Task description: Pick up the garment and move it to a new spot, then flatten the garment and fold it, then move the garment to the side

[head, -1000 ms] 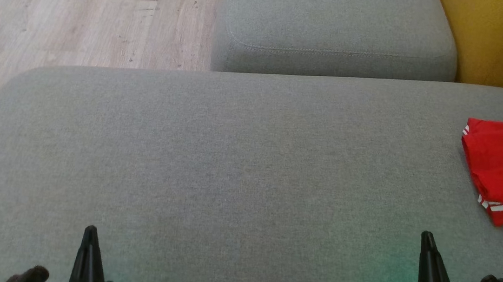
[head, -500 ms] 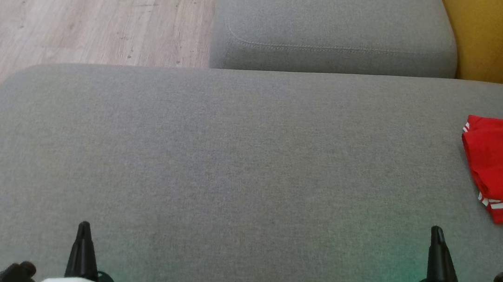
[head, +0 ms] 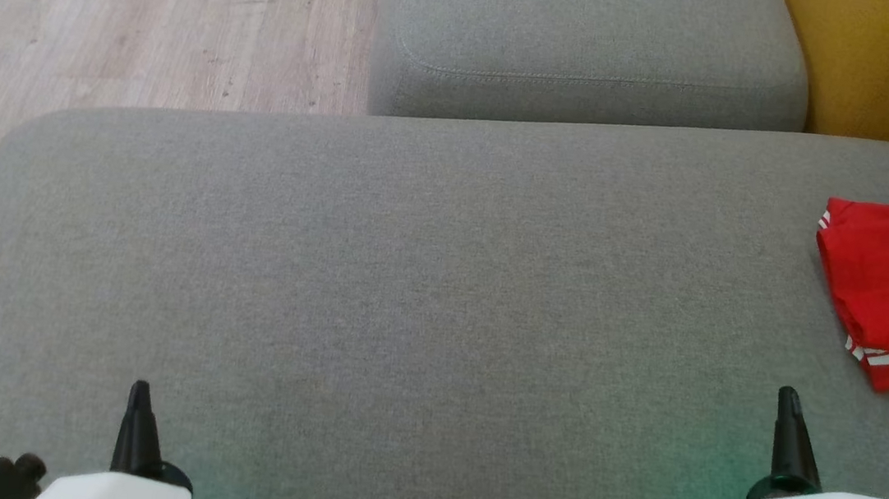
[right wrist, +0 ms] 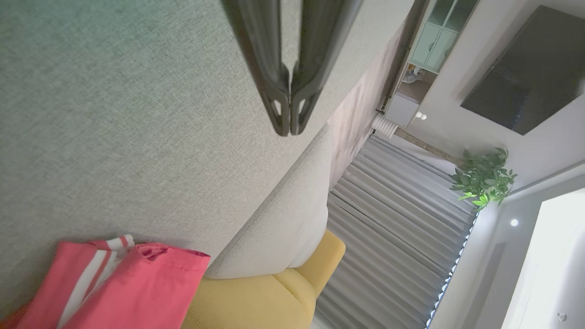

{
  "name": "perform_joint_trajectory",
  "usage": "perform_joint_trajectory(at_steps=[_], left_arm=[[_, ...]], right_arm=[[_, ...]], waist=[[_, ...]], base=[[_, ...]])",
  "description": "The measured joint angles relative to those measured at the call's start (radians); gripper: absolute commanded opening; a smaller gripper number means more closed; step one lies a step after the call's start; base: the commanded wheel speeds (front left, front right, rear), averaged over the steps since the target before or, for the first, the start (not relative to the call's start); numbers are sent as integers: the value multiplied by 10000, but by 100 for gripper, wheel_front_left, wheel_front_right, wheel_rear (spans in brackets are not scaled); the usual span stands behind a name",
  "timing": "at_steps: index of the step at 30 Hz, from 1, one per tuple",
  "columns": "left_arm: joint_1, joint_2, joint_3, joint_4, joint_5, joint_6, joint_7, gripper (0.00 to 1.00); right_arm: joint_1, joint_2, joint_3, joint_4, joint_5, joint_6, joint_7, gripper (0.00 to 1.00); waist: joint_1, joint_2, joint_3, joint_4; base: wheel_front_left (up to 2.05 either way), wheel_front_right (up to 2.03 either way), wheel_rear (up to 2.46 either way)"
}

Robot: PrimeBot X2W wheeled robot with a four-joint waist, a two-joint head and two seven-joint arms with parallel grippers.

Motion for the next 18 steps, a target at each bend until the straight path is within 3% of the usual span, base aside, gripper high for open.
perform_joint_trajectory(at_steps=[18], left_arm=[[-436,0,357,199,-2079,-332,529,0]], right_arm=[[-346,-8,-288,54,2188,0,489,0]], waist=[[0,0,130,-48]], base=[[0,0,0]])
